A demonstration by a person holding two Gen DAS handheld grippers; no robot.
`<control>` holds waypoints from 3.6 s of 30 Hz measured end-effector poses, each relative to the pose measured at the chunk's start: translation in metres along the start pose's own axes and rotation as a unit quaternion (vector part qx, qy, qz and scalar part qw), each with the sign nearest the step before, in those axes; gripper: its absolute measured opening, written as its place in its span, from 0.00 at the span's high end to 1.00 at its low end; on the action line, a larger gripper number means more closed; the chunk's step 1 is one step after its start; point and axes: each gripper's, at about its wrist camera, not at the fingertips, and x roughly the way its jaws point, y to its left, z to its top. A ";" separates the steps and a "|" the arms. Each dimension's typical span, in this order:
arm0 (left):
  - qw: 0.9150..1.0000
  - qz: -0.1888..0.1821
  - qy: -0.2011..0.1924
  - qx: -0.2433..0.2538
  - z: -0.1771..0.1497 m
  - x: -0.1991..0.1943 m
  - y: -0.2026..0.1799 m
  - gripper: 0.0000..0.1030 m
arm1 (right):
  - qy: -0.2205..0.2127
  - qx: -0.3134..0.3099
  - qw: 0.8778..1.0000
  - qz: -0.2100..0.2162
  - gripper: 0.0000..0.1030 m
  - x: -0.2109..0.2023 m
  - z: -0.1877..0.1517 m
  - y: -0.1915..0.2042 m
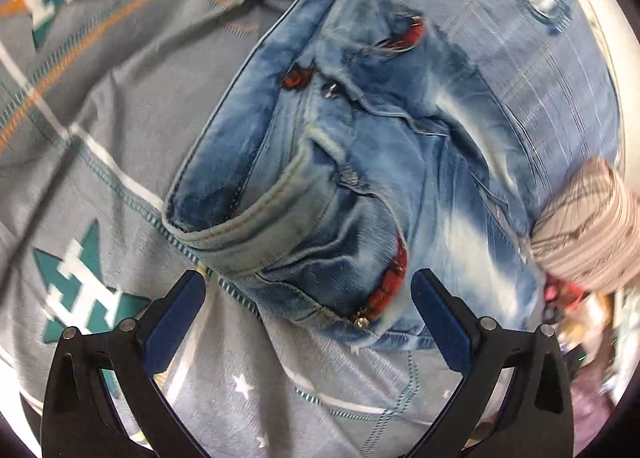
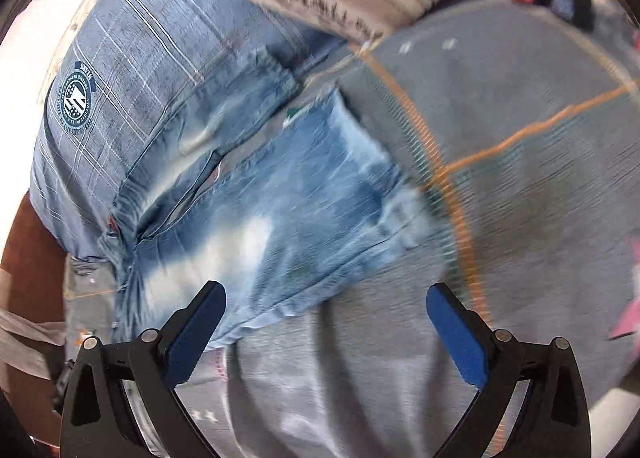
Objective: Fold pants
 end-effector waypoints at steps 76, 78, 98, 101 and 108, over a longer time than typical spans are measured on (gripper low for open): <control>0.991 0.071 -0.008 0.110 0.160 0.073 -0.063 0.23 | -0.094 -0.024 0.994 -0.053 0.62 0.143 0.163 0.086; 0.989 0.090 -0.009 0.119 0.158 0.078 -0.072 0.55 | -0.061 -0.048 0.995 -0.057 0.98 0.156 0.162 0.093; 0.982 0.127 -0.017 0.142 0.129 0.001 -0.045 0.88 | -0.054 -0.047 0.997 -0.035 0.48 0.047 0.071 0.049; 0.983 0.105 -0.058 0.142 0.148 -0.036 -0.046 0.04 | -0.096 -0.082 0.991 -0.040 0.41 0.001 0.077 0.057; 0.981 0.114 0.005 0.154 0.204 0.018 -0.070 0.00 | -0.100 -0.124 0.986 -0.054 0.30 0.010 0.126 0.095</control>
